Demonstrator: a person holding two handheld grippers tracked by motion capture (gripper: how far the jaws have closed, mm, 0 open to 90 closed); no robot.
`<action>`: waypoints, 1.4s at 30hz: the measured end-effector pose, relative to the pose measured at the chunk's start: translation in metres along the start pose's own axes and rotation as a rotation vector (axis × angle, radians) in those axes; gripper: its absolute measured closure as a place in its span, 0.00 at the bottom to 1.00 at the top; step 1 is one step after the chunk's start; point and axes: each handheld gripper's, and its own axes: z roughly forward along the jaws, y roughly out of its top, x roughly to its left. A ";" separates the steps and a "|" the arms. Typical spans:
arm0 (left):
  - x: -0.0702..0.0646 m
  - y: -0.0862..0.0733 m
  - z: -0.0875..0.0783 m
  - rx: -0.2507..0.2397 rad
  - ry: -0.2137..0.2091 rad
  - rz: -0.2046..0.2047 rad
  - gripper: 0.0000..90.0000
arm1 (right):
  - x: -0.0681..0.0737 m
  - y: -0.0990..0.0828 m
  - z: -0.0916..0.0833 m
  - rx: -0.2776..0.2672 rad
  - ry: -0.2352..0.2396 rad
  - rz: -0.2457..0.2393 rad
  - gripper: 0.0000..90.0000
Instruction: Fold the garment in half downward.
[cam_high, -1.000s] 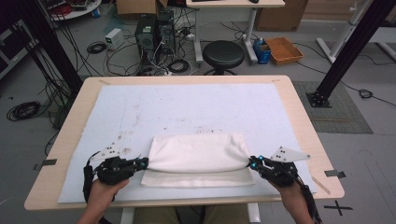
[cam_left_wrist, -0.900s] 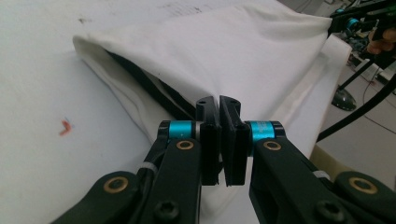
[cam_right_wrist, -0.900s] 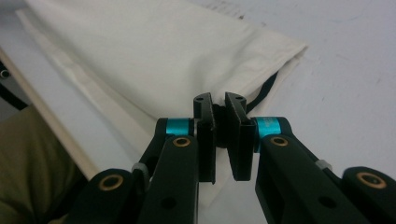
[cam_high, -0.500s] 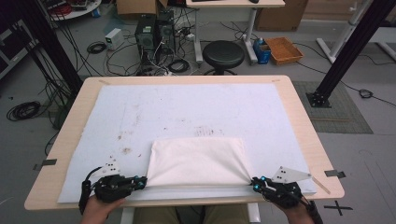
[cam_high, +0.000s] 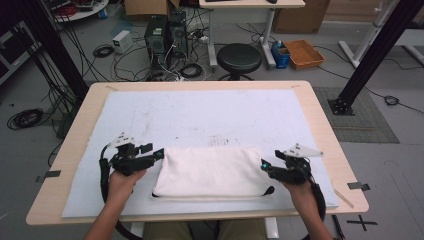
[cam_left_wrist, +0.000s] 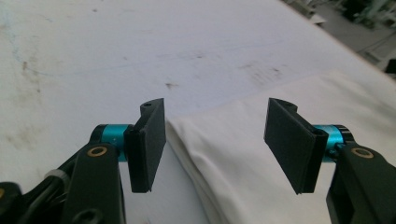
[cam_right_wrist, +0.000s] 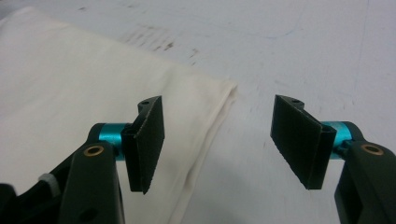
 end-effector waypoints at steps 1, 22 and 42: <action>0.000 0.000 0.000 0.000 0.000 0.000 0.43 | -0.004 0.005 0.011 0.007 -0.004 0.016 0.39; 0.001 0.001 0.052 -0.007 0.005 -0.028 0.95 | -0.031 0.023 0.058 0.051 -0.001 0.002 0.96; -0.011 0.012 0.083 -0.049 -0.012 -0.012 0.94 | -0.054 0.033 0.060 0.028 -0.099 0.012 0.91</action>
